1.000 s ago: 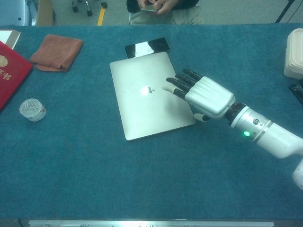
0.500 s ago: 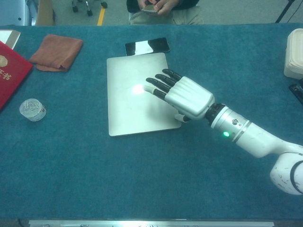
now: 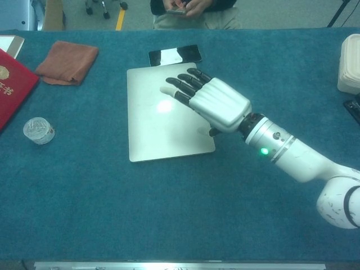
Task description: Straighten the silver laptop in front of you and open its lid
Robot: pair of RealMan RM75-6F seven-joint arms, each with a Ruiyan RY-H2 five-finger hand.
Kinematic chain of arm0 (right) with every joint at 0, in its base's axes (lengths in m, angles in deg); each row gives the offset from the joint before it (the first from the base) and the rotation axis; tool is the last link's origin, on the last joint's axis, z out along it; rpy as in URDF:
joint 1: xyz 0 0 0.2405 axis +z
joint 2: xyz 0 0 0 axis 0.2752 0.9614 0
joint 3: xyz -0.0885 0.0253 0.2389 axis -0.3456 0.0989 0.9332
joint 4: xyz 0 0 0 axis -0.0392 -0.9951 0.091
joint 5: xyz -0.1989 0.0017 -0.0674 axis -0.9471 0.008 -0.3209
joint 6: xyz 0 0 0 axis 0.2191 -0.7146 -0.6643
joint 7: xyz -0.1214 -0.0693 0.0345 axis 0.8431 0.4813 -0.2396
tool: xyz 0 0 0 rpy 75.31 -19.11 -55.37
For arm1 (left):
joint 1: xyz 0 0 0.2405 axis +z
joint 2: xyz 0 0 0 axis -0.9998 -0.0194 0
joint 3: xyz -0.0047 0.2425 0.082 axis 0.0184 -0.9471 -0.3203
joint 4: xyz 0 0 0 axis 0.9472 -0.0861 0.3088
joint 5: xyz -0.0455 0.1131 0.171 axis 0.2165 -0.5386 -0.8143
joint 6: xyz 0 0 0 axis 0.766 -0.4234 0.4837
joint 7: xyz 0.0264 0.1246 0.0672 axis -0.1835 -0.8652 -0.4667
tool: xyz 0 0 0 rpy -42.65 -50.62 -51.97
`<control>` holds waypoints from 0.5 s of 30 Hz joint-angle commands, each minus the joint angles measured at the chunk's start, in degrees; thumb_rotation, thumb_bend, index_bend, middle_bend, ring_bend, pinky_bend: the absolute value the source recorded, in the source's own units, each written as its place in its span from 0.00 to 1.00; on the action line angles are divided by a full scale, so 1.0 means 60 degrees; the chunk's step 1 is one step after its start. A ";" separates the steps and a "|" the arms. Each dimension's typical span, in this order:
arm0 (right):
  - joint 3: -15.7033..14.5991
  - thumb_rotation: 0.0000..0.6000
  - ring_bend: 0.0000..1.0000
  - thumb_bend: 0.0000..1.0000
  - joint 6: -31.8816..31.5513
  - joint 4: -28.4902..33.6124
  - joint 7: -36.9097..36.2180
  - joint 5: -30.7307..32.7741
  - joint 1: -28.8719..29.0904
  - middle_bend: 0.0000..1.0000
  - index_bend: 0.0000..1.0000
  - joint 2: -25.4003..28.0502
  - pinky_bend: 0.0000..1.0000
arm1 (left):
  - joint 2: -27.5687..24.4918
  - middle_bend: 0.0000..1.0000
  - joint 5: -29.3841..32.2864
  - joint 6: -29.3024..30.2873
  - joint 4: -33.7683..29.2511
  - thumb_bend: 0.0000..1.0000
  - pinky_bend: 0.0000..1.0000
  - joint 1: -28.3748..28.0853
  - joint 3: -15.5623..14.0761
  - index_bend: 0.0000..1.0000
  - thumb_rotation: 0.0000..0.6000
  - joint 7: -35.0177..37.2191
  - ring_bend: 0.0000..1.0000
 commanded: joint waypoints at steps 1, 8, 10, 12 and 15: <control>0.0321 1.00 0.00 0.15 -0.0116 0.0959 0.0160 0.0544 -0.0223 0.00 0.00 0.0707 0.01 | -0.0096 0.00 -0.0151 -0.0188 -0.0165 0.17 0.00 -0.0172 0.0005 0.00 1.00 -0.0120 0.00; 0.0523 1.00 0.00 0.16 -0.0244 0.2236 0.0140 0.1212 -0.0582 0.00 0.00 0.1738 0.01 | -0.0243 0.00 -0.0284 -0.0785 -0.0512 0.17 0.00 -0.0606 0.0020 0.00 1.00 -0.0238 0.00; 0.0546 1.00 0.00 0.17 -0.0299 0.2552 0.0097 0.1360 -0.0688 0.00 0.00 0.2021 0.01 | -0.0323 0.00 -0.0320 -0.1030 -0.0662 0.17 0.00 -0.0760 0.0007 0.00 1.00 -0.0214 0.00; 0.0556 1.00 0.00 0.18 -0.0387 0.2833 0.0035 0.1469 -0.0800 0.01 0.00 0.2291 0.01 | -0.0403 0.00 -0.0362 -0.1245 -0.0820 0.17 0.00 -0.0899 -0.0007 0.00 1.00 -0.0227 0.00; 0.0584 1.00 0.00 0.19 -0.0536 0.3105 -0.0092 0.1592 -0.0948 0.02 0.00 0.2608 0.01 | -0.0405 0.00 -0.0476 -0.1470 -0.0926 0.17 0.00 -0.1092 -0.0003 0.00 1.00 -0.0412 0.00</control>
